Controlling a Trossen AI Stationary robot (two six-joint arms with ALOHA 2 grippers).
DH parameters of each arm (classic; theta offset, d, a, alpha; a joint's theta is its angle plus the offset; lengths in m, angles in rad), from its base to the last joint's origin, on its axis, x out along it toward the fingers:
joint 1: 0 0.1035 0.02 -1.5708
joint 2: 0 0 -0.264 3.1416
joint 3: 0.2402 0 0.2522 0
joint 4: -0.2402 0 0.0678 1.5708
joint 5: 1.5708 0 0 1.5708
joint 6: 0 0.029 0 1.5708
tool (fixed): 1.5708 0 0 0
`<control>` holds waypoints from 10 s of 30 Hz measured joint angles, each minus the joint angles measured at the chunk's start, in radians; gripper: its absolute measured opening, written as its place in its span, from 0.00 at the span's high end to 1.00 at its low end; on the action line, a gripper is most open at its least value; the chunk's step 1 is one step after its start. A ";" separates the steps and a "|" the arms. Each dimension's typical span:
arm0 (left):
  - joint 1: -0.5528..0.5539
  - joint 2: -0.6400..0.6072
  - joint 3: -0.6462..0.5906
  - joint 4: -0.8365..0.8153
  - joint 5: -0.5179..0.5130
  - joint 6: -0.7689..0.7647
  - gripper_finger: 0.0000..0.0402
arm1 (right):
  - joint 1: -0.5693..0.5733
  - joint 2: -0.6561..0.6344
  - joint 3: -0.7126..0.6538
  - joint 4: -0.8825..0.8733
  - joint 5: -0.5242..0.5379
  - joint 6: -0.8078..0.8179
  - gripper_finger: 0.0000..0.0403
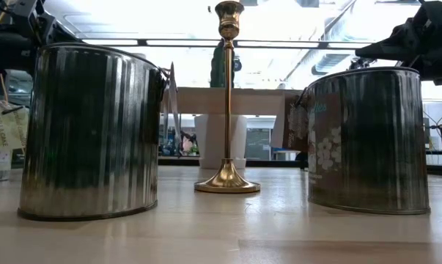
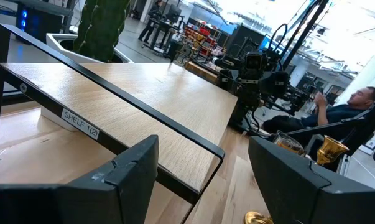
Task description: Pick & Place candle stick holders
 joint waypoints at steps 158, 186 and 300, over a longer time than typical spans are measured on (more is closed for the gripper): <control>0.000 0.000 0.000 0.000 0.000 0.000 0.39 | 0.823 0.927 0.787 -1.170 -0.013 0.390 0.32; 0.000 0.000 0.000 0.000 0.000 0.000 0.39 | 0.823 1.153 0.774 -1.103 0.027 0.410 0.32; 0.000 0.000 0.000 0.000 0.000 0.000 0.39 | 0.720 1.176 0.761 -1.053 -0.078 0.539 0.99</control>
